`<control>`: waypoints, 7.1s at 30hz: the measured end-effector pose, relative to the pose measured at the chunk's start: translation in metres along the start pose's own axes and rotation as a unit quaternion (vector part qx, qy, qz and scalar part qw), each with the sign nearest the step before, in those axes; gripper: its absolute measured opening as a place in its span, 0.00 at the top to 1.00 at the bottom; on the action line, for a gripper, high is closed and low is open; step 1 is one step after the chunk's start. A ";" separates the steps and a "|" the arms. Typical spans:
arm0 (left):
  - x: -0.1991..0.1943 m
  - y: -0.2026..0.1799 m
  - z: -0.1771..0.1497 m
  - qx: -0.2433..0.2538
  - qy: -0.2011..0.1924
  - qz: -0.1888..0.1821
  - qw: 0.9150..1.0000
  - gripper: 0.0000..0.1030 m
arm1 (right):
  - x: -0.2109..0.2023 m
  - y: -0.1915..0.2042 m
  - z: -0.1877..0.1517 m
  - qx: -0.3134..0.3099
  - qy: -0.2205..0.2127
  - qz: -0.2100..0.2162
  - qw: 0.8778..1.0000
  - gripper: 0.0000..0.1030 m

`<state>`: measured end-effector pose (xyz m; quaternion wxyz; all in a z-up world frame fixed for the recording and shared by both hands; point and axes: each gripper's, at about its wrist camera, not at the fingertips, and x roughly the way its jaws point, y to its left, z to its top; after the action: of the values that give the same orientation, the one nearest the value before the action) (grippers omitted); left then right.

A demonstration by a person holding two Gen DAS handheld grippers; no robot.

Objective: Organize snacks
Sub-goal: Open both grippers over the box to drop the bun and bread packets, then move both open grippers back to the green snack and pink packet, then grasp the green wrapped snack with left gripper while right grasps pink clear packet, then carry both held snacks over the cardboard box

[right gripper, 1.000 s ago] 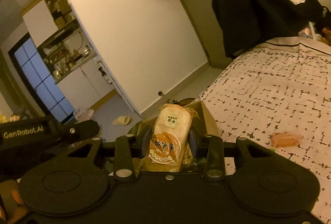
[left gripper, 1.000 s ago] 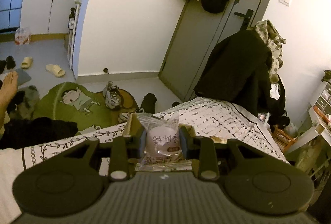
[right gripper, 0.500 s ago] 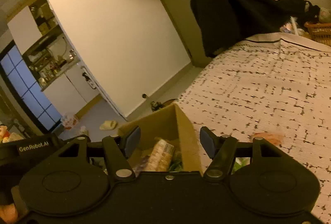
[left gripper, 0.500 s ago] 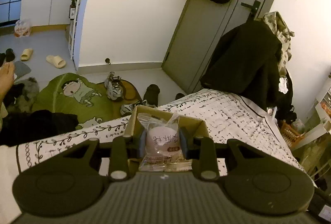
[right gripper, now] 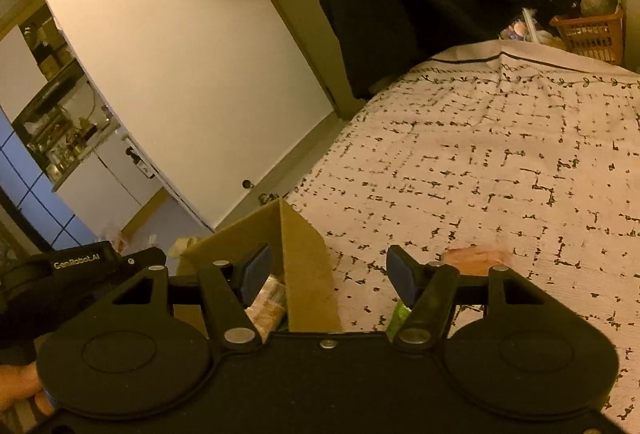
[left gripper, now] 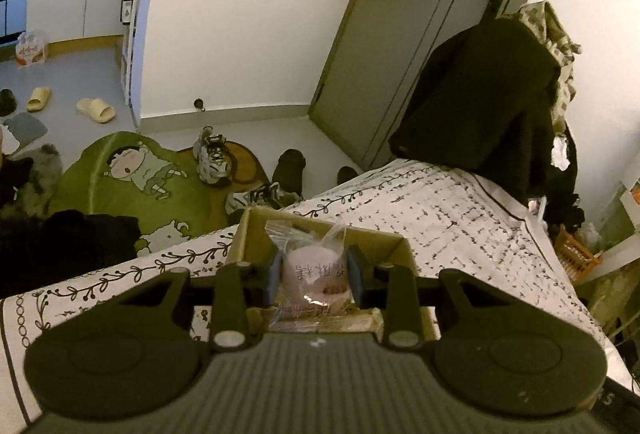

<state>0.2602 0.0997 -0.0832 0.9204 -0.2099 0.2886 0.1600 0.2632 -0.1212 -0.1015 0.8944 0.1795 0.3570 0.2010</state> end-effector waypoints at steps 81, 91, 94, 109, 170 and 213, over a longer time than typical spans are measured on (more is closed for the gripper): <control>0.018 -0.158 -0.139 0.022 0.048 0.017 0.998 0.55 | 0.030 -0.137 0.041 -0.038 0.156 0.018 0.987 0.20; 0.047 -0.164 -0.156 0.023 0.036 0.040 0.998 0.55 | 0.053 -0.140 0.034 -0.011 0.167 0.035 0.985 0.32; 0.053 -0.168 -0.159 0.023 0.021 0.039 0.999 0.55 | 0.058 -0.148 0.034 0.011 0.168 0.034 0.985 0.36; 0.084 -0.168 -0.166 0.020 -0.001 0.094 0.995 0.50 | 0.072 -0.146 0.032 0.006 0.166 0.034 0.986 0.35; -0.068 -0.136 -0.064 -0.034 -0.044 0.029 0.998 0.76 | -0.025 -0.051 0.064 -0.034 -0.019 0.093 0.995 0.89; -0.044 0.002 -0.044 -0.060 -0.020 0.060 0.996 0.76 | 0.027 0.062 0.001 -0.144 -0.022 0.111 0.983 0.89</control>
<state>0.2045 0.0725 -0.0904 0.9004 -0.2436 0.2723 0.2361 0.2672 -0.0555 -0.0878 0.8906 0.0921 0.2823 0.3443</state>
